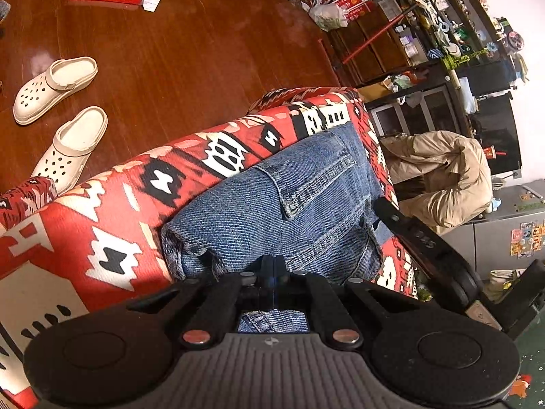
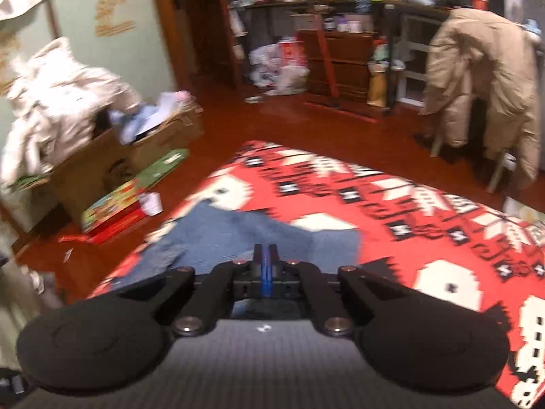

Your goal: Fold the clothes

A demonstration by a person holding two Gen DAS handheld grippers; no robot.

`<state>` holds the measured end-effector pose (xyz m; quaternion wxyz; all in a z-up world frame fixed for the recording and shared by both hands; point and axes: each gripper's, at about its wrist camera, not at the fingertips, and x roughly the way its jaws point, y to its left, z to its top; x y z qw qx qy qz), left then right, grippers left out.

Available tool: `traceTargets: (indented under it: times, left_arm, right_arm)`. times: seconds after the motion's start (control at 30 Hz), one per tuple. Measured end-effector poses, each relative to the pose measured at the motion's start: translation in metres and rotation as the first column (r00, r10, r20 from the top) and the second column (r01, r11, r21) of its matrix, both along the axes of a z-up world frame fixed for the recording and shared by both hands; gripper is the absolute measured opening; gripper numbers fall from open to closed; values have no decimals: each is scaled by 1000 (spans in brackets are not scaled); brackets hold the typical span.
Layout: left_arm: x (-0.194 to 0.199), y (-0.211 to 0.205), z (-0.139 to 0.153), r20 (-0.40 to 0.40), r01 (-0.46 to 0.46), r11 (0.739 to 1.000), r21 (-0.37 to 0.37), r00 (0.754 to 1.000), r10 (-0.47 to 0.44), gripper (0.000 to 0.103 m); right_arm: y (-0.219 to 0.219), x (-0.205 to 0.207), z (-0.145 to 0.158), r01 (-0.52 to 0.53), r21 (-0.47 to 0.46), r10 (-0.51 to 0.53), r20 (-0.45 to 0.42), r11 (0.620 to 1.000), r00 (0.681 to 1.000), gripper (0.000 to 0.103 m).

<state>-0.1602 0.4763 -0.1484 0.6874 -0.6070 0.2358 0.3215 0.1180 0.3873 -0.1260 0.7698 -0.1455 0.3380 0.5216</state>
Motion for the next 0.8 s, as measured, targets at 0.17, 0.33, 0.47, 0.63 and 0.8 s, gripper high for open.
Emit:
traceTargets:
  times: [0.17,0.33,0.47,0.63,0.8]
  left_arm:
    - [-2,1,-3,14,-8,1000,-15,1000,9,3]
    - [-2,1,-3,17,-3,1000,-13,1000,3,3]
    - [-2,2,-3,15,-5,1000,-15,1000,6,3]
    - [-4,1,-4,22,-23,999,-34,999,24,3]
    - [-5,-3,0,12,-33,999,-32,999,33,3]
  right_arm:
    - [24,-12,-19,-16,-19,17,20,1000,1000,0]
    - [45,-11,-28,6,-28,-3,90,1000,996,0]
    - [39,-4,-12,57,-47,-54,52,997,997,3]
    - [-4,-29,14,-5,2,5,2,1000,1000,7]
    - [-19,-60,15,-118,23,120,-90,993,989,8]
